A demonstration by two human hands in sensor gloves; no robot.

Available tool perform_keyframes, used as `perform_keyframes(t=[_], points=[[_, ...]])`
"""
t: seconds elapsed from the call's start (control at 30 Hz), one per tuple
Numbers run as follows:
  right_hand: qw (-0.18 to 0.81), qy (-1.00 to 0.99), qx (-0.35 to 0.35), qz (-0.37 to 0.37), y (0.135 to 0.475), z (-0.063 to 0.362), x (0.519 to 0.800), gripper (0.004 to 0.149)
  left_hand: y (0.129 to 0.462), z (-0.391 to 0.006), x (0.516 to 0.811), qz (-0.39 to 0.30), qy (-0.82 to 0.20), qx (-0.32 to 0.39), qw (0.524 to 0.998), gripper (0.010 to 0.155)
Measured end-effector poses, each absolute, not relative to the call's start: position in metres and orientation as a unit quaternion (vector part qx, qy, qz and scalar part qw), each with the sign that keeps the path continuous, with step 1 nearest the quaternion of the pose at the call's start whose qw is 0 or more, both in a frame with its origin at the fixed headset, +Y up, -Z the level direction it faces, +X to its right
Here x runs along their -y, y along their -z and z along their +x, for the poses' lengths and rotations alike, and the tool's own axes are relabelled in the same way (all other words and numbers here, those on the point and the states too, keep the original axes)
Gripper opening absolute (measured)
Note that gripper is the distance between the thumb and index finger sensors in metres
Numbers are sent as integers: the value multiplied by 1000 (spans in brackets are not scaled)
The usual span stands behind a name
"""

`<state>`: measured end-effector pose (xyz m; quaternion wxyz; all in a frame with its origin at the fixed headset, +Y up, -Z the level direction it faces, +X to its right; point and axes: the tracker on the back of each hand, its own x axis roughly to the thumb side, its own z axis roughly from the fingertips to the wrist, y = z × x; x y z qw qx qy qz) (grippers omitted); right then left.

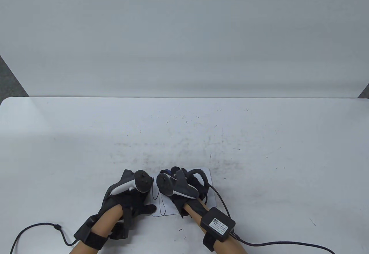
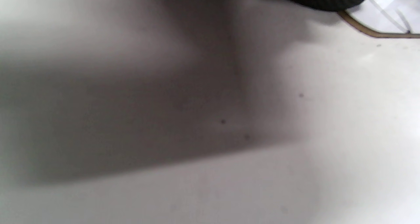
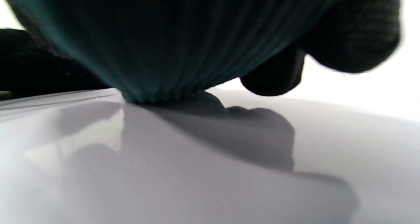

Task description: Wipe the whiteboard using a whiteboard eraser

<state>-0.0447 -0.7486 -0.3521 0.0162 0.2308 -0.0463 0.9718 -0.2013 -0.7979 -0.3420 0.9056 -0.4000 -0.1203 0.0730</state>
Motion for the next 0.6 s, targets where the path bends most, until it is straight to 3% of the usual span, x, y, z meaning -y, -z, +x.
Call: perform_keyframes(t=[0.3,0.6], points=[[-15,-954,15,300,306,-41,745,58,342,-201,797,-395,-63,118,909,101],[-7,-951,-3,308,264,-21,746,58,342,-202,798,-390,-67,119,911,101]])
